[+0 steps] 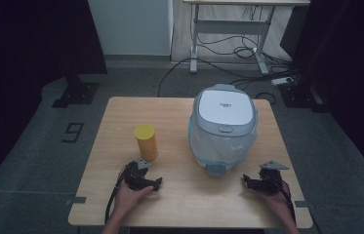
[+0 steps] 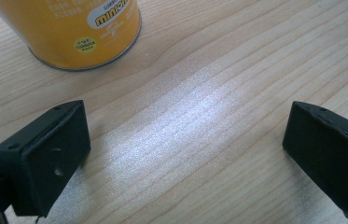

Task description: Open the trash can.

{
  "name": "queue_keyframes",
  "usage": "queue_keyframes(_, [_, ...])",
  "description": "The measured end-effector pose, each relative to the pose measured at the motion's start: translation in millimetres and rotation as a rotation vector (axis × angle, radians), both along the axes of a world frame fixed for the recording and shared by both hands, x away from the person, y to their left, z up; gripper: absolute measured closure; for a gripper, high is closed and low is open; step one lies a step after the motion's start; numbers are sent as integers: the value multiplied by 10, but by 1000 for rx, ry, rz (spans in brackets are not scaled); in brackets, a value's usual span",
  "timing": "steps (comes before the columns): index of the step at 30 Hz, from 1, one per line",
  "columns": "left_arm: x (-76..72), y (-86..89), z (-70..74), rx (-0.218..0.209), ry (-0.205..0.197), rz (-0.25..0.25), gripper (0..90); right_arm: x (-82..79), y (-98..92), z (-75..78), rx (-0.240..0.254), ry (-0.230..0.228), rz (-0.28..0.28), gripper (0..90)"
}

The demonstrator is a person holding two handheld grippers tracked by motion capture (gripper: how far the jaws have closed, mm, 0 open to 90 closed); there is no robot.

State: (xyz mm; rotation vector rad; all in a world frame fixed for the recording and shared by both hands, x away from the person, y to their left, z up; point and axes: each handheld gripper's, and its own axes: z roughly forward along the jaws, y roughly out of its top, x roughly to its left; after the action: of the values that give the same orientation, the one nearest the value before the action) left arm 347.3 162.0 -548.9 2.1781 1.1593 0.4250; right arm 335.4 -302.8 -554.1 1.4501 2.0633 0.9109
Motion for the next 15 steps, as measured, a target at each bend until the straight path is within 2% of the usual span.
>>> queue_keyframes(9, [39,-8,0,1,1,-11,5,5,24,1,-10,-7,2,137])
queue_keyframes(11, [50,-12,0,0,1,-10,5,-21,48,5,-24,-23,-4,159])
queue_keyframes(15, [48,-12,0,0,0,-9,8,-36,49,11,-16,-19,2,188])
